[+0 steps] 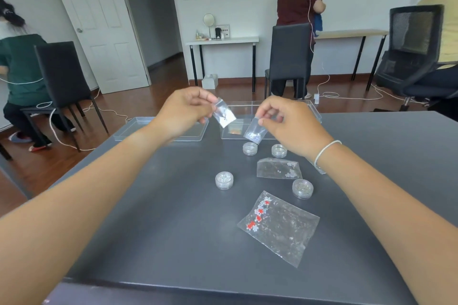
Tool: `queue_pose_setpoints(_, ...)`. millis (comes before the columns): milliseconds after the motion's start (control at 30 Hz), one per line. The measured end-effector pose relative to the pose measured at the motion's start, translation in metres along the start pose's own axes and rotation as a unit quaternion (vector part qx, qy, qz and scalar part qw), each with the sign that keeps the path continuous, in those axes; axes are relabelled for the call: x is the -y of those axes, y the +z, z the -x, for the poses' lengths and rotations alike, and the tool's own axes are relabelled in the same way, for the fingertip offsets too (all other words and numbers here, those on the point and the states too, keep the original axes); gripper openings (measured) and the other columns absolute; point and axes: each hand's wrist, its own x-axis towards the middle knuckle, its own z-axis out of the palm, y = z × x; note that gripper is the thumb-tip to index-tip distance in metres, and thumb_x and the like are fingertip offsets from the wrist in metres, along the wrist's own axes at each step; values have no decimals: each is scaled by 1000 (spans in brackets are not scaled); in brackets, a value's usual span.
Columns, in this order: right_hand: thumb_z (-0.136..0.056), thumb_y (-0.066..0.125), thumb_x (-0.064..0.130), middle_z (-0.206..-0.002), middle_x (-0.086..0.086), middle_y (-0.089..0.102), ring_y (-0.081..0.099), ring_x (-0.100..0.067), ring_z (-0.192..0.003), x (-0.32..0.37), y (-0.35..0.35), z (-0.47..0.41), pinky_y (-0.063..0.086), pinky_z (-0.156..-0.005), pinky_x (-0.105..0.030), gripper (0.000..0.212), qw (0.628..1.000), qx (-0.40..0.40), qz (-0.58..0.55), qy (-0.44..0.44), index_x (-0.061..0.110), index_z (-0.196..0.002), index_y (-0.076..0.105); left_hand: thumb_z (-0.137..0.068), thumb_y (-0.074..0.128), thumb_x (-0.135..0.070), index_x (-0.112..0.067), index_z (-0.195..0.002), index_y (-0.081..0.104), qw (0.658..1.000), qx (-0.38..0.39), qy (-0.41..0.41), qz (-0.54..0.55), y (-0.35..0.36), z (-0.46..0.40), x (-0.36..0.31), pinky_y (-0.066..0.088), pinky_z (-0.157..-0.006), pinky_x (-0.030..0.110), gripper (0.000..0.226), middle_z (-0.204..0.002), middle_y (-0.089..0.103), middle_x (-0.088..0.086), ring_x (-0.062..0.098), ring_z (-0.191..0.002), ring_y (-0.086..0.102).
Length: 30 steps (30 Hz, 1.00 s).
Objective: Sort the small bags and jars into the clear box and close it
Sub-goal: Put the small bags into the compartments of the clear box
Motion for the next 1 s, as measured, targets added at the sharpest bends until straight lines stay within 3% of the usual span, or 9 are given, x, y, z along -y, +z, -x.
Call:
queue_pose_setpoints(167,-82,56,8,-69,18,51,42,2,-61,2,4,0,45,-86,-43,12,998,-57,15,-9,19,-81,62,-83,59,-8,-20,-79,64,998,-13,18,-56,19,-39,-5,40,-54,15,13,-72,67,-4,7,-60,49)
queue_pose_setpoints(267,-83,55,9,-70,15,52,43,-2,-64,4,2,0,44,-89,-50,12,996,-87,13,-14,19,-81,62,-82,59,-11,-15,-85,68,994,-5,10,-109,30,-56,0,41,-61,10,10,-79,70,1,3,-67,56)
queue_pose_setpoints(400,-83,55,9,-75,8,57,46,-12,-70,5,0,0,44,-89,-50,11,994,-111,8,-10,18,-82,62,-84,56,-8,-8,-94,68,986,53,-25,-157,39,-65,17,40,-65,23,15,-86,67,10,18,-79,56)
queue_pose_setpoints(567,-84,55,9,-77,8,57,42,-8,-65,3,-2,-1,44,-89,-50,11,993,-115,11,0,17,-84,63,-82,58,-8,-12,-87,70,977,83,-24,-197,40,-68,27,42,-80,25,15,-87,66,3,14,-84,56)
queue_pose_setpoints(667,-84,54,9,-77,8,57,40,-2,-62,3,-2,-1,44,-89,-50,11,993,-114,9,3,16,-85,63,-82,57,-10,-18,-84,71,970,115,-27,-214,37,-67,28,40,-73,17,16,-85,65,-2,8,-81,55)
queue_pose_setpoints(867,-84,54,9,-75,10,56,40,1,-60,2,-3,-1,44,-89,-51,12,993,-115,3,10,17,-84,63,-86,53,-15,-18,-94,71,972,122,-16,-202,36,-63,32,35,-86,21,20,-98,66,-1,12,-96,56)
queue_pose_setpoints(933,-84,54,9,-71,15,53,39,3,-59,1,-4,-2,44,-89,-50,12,993,-117,-4,11,18,-83,62,-87,53,-16,-20,-99,70,974,101,1,-202,35,-60,31,34,-85,19,21,-101,63,-5,8,-93,54)
queue_pose_setpoints(1000,-84,54,9,-68,19,50,40,3,-59,8,3,-3,44,-89,-50,13,993,-114,-5,9,19,-83,62,-87,54,-18,-22,-102,68,976,63,28,-208,24,-52,34,34,-80,14,21,-102,58,-8,-1,-77,50)
